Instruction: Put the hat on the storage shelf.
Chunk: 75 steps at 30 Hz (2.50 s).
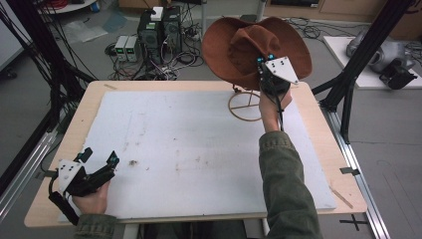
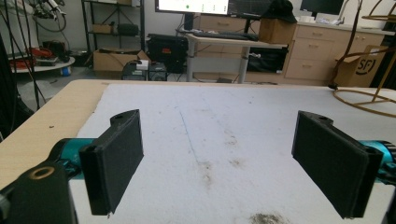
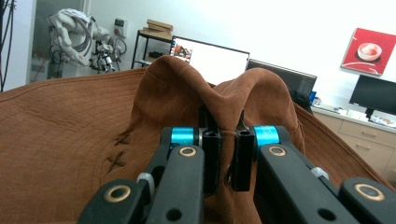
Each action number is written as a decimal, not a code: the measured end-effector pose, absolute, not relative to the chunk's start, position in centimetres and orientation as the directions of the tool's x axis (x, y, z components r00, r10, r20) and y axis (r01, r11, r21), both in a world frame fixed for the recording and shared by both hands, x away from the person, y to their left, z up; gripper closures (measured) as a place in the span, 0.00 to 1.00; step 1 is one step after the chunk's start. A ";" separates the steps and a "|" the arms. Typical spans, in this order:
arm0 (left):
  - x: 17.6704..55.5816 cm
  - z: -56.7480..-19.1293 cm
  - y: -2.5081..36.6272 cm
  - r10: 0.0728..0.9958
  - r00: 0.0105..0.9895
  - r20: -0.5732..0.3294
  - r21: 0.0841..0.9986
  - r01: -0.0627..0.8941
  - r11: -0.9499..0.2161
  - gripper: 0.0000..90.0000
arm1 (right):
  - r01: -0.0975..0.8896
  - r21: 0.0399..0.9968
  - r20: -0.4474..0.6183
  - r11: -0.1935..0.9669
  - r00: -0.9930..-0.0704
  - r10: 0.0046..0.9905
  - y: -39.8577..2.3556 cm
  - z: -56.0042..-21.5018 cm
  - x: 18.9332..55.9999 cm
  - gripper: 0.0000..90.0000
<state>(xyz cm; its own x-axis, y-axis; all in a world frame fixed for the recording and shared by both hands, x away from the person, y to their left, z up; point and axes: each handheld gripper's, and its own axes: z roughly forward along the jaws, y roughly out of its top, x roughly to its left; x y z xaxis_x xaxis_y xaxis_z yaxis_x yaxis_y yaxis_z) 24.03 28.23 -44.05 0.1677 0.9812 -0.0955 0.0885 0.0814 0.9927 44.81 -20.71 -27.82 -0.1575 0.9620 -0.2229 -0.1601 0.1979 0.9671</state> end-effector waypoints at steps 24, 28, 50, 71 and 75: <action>24.0 -43.9 28.2 0.982 0.166 -0.087 0.994 0.076 0.076 0.19 | -0.104 0.978 -0.192 0.179 -0.139 0.971 -20.8 -30.1 45.0 0.96; 24.0 -43.9 28.2 0.982 0.165 -0.090 0.994 0.074 0.078 0.19 | -0.088 0.976 -0.211 0.199 -0.145 0.967 -20.7 -30.5 45.1 0.96; 24.0 -43.9 28.3 0.981 0.167 -0.094 0.993 0.081 0.082 0.19 | -0.055 0.978 -0.205 0.200 -0.129 0.970 -20.7 -30.2 44.8 0.34; 23.9 -43.7 28.1 0.979 0.175 -0.101 0.993 0.071 0.089 0.19 | -0.142 0.975 -0.191 0.170 -0.147 0.971 -21.6 -29.4 40.8 0.27; 23.9 -43.7 28.0 0.979 0.181 -0.097 0.994 0.073 0.085 0.19 | -0.159 0.977 -0.167 0.144 -0.145 0.975 -22.5 -29.9 39.0 0.27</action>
